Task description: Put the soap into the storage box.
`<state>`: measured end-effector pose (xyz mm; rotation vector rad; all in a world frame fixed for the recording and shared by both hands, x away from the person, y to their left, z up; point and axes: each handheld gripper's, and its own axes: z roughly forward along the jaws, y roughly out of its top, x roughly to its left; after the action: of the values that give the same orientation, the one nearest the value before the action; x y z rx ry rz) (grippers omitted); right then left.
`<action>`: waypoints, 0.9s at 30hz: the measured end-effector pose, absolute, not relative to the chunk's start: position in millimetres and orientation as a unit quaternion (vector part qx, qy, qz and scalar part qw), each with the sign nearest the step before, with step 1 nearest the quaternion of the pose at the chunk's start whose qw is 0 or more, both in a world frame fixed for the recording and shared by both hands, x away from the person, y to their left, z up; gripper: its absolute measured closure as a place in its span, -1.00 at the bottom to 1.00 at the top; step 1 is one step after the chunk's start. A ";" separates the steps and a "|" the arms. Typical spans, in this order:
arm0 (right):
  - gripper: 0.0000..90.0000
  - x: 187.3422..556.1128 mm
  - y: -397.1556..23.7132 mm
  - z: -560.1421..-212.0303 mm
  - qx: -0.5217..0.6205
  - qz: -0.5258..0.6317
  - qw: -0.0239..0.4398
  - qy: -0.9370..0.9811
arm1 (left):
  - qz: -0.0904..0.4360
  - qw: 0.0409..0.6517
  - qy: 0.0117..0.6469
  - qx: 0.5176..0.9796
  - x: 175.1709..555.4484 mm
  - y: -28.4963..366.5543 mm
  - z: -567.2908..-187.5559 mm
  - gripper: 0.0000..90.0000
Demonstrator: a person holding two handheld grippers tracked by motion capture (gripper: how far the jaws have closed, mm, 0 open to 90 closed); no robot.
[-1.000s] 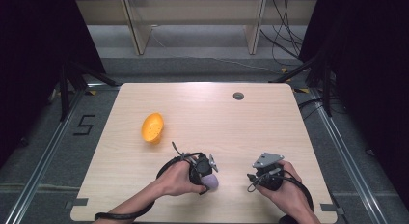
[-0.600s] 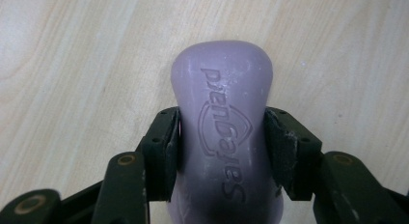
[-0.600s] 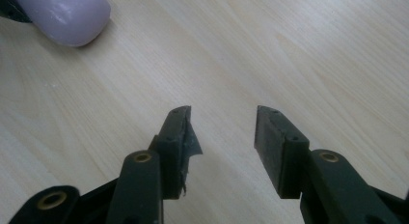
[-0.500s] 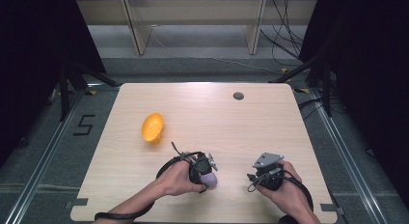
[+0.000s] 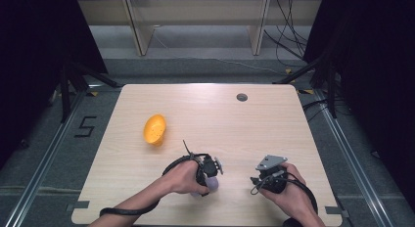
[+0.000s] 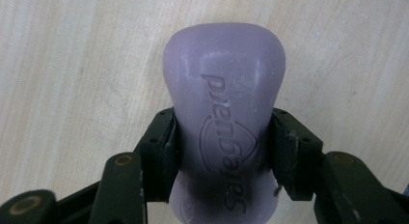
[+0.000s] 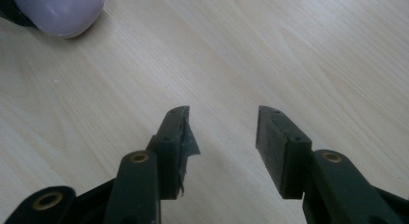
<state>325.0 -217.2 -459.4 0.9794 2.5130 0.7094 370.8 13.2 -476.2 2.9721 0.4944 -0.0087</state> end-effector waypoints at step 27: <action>0.23 324.9 -218.2 -459.6 0.350 0.249 0.170 0.887 | 0.016 0.098 0.265 0.959 375.0 21.3 -464.9 0.09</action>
<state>324.9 -218.2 -459.6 0.9951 2.5196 0.7081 375.0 21.3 -464.9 2.8389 0.7838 0.0464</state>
